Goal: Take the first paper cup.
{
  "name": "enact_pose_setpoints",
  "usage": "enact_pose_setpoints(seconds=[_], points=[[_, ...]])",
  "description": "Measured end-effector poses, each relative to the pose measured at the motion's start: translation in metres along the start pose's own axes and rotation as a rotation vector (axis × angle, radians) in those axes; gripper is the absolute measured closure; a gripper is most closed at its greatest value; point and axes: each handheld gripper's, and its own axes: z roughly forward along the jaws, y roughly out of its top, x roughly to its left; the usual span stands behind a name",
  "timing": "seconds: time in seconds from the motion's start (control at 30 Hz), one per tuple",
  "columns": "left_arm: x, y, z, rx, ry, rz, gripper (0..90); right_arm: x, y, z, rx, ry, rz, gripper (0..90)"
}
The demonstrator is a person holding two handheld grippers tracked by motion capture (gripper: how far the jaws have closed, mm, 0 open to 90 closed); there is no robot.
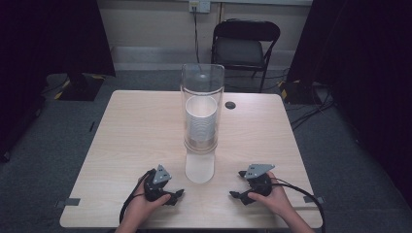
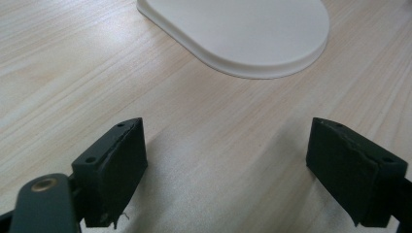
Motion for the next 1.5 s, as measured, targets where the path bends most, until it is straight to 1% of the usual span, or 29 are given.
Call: enact_pose_setpoints(seconds=[0.27,0.4,0.43,0.47,0.53,0.57,0.6,0.67,0.7,0.73,0.8,0.83,0.87,0.9,0.93,0.97,1.0,1.03,1.07,1.1,1.13,1.17,1.2,1.23,1.27,1.3,1.4,1.47,1.5], points=[[0.000,0.000,0.000,-0.007,-0.004,0.002,14.1,0.000,0.000,0.000,0.001,-0.001,-0.001,14.5],[0.000,0.001,0.001,-0.010,0.007,-0.017,15.8,0.000,0.000,0.000,0.001,0.000,0.000,14.3],[0.000,0.006,0.000,-0.017,0.002,-0.045,15.9,0.000,0.000,0.000,0.001,0.002,0.000,14.3],[0.000,0.006,0.000,-0.017,0.002,-0.045,15.9,0.000,0.000,0.000,0.001,0.001,-0.001,14.3],[-0.002,0.015,-0.004,-0.078,-0.006,-0.084,16.3,0.000,0.000,0.000,0.001,0.001,-0.001,14.3],[-0.004,0.026,-0.008,-0.124,-0.006,-0.086,17.1,0.000,0.000,0.000,0.001,0.001,-0.001,14.3],[-0.004,0.031,-0.010,-0.148,-0.008,-0.081,18.3,0.000,0.000,0.000,0.001,0.001,-0.001,14.3],[-0.007,0.039,-0.012,-0.170,-0.017,-0.084,20.7,0.000,0.000,0.000,0.001,0.002,0.000,14.3],[-0.007,0.039,-0.012,-0.170,-0.017,-0.084,21.3,0.000,0.000,0.000,0.001,0.001,0.000,14.3],[-0.009,0.044,-0.013,-0.161,-0.012,-0.081,21.2,0.000,0.000,0.000,0.002,0.001,0.000,14.2],[-0.009,0.044,-0.012,-0.154,-0.018,-0.076,21.1,0.000,0.000,0.000,0.003,-0.004,0.004,14.2],[-0.008,0.043,-0.011,-0.138,-0.017,-0.067,21.1,0.000,0.000,0.000,0.003,-0.008,0.006,14.1],[-0.007,0.039,-0.010,-0.118,-0.019,-0.061,20.7,0.000,0.000,0.000,0.002,-0.008,0.005,14.0],[-0.007,0.039,-0.010,-0.118,-0.019,-0.061,20.6,0.000,0.000,0.000,0.002,-0.008,0.005,14.0],[-0.007,0.034,-0.008,-0.090,-0.019,-0.068,20.1,0.001,0.002,0.001,-0.001,-0.017,0.006,14.5],[-0.007,0.034,-0.008,-0.090,-0.019,-0.068,19.5,0.001,0.002,0.001,-0.001,-0.017,0.006,14.5],[-0.006,0.028,-0.004,-0.053,-0.022,-0.049,18.8,0.004,0.005,0.004,0.000,-0.009,0.011,15.1],[-0.006,0.028,-0.004,-0.053,-0.022,-0.049,18.7,0.004,0.005,0.004,0.000,-0.009,0.011,15.1],[-0.005,0.024,-0.001,-0.033,-0.027,-0.048,18.5,0.006,0.013,0.007,-0.016,-0.005,-0.008,15.7],[-0.005,0.024,-0.001,-0.033,-0.027,-0.048,18.4,0.006,0.013,0.007,-0.016,-0.005,-0.008,15.7],[-0.005,0.019,0.003,-0.013,-0.027,-0.045,18.3,0.007,0.025,0.008,-0.035,-0.012,-0.011,16.1],[-0.005,0.019,0.003,-0.013,-0.027,-0.045,18.2,0.007,0.025,0.008,-0.035,-0.012,-0.011,16.1],[-0.006,0.014,0.006,0.017,-0.032,-0.035,17.9,0.008,0.038,0.008,-0.099,-0.002,0.014,16.1],[-0.007,0.012,0.007,0.020,-0.039,-0.028,17.8,0.008,0.045,0.008,-0.131,0.006,0.033,16.0],[-0.007,0.012,0.007,0.020,-0.039,-0.028,15.8,0.008,0.045,0.008,-0.131,0.006,0.033,16.0],[-0.007,0.011,0.007,0.008,-0.037,-0.031,15.7,0.009,0.062,0.008,-0.175,0.010,0.030,16.2],[-0.007,0.011,0.007,0.018,-0.034,0.001,15.6,0.009,0.081,0.008,-0.220,-0.008,0.017,17.6],[-0.008,0.009,0.007,0.004,-0.029,0.014,14.9,0.008,0.092,0.009,-0.250,0.000,0.027,18.4],[-0.008,0.009,0.007,0.004,-0.029,0.014,14.9,0.008,0.092,0.009,-0.250,0.000,0.027,18.4]])
